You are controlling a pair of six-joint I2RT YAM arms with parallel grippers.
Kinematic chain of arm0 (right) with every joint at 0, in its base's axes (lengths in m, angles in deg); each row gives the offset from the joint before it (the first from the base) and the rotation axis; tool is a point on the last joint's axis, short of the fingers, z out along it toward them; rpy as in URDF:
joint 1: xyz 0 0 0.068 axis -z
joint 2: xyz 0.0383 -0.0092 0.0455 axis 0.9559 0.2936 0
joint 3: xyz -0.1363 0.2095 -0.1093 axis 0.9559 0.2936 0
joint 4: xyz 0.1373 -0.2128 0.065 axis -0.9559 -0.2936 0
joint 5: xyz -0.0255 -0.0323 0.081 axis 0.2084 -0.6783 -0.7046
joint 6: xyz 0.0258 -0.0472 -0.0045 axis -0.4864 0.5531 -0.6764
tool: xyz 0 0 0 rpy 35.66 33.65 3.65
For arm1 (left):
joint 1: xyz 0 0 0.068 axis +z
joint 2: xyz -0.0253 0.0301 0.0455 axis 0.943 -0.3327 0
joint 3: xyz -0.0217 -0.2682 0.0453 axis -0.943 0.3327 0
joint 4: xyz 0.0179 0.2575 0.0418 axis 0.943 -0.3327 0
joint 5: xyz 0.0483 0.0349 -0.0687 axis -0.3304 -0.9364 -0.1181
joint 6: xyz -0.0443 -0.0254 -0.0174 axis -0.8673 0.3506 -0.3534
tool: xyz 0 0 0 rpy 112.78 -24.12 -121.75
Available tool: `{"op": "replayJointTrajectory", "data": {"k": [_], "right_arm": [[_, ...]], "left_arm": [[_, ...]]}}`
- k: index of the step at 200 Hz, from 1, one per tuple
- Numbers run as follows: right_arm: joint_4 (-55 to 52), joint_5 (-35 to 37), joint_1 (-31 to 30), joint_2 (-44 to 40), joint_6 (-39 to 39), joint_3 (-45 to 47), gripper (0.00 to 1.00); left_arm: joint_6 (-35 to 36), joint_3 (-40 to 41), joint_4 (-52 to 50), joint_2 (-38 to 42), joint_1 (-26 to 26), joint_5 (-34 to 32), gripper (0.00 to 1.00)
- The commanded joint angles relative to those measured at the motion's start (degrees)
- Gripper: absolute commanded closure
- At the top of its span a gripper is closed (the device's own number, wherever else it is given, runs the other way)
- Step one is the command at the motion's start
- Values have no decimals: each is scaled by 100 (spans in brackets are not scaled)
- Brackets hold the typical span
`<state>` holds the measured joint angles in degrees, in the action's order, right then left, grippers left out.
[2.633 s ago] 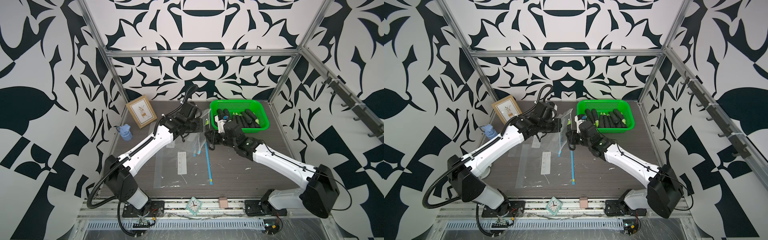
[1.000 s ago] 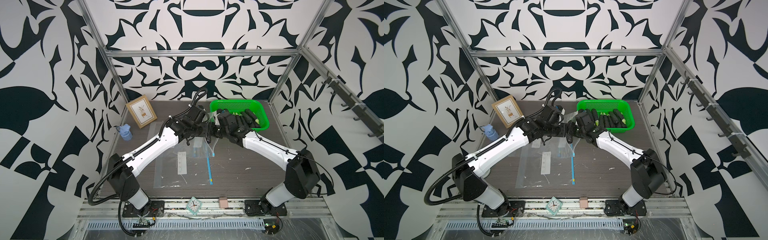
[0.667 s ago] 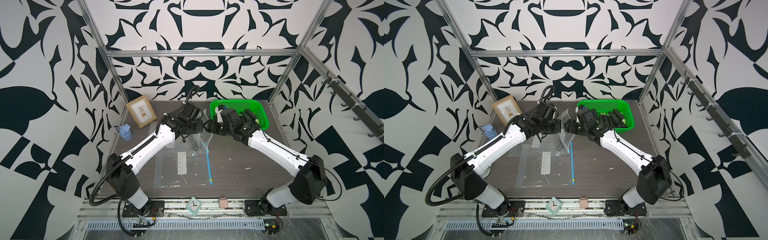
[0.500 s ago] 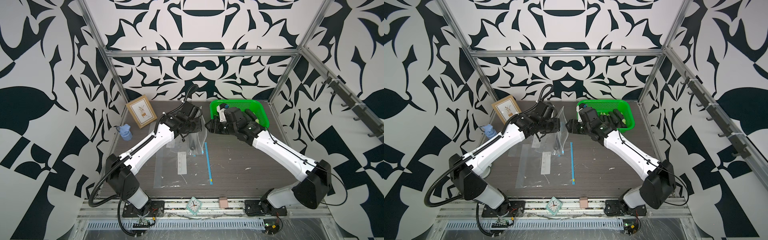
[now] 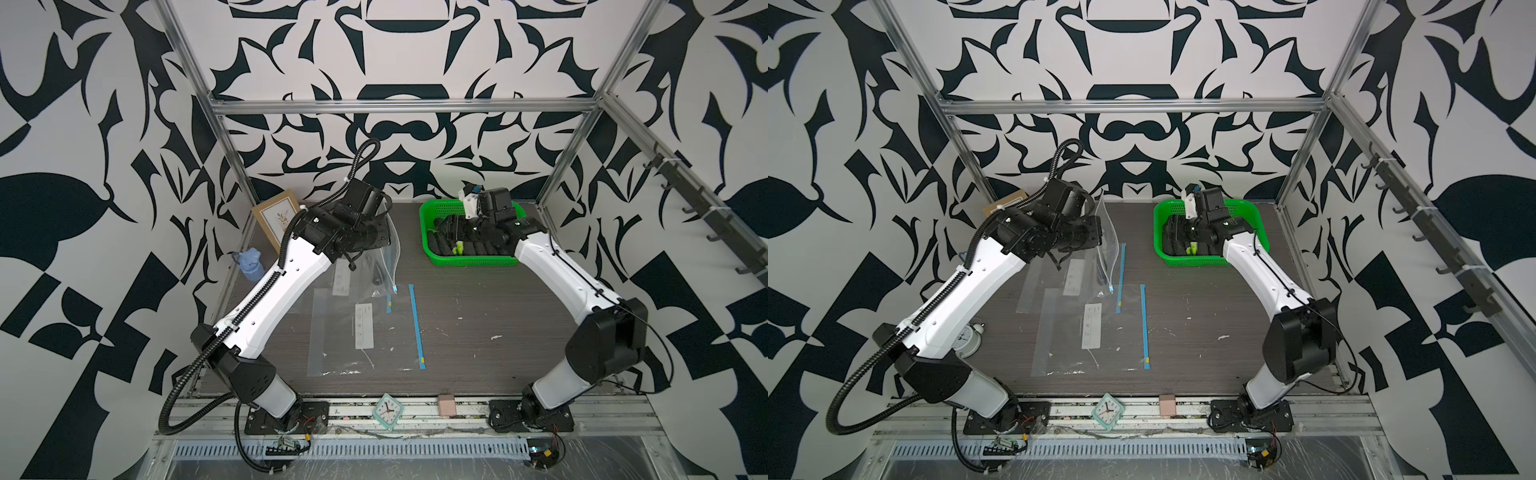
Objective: Place the eggplant in a zip-top bag and seal the zipper
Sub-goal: Pick up the eggplant from the basket.
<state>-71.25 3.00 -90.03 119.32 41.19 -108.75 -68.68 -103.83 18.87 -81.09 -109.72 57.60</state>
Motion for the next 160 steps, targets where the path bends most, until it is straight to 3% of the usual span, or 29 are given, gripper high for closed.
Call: {"op": "replayJointTrajectory", "data": {"k": [1, 44, 76, 160], "right_arm": [[-72, -82, 146, 467, 440, -516, 32], [191, -341, 425, 1221, 328, -853, 29], [432, 35, 445, 1315, 179, -813, 22], [318, 186, 453, 1702, 257, -958, 21]], "left_arm": [[534, -463, -1293, -366, 24, -141, 100], [293, 240, -668, -248, 20, 335, 100], [117, 864, -67, -80, 25, 576, 100], [165, 789, 37, -276, 40, 637, 100]]}}
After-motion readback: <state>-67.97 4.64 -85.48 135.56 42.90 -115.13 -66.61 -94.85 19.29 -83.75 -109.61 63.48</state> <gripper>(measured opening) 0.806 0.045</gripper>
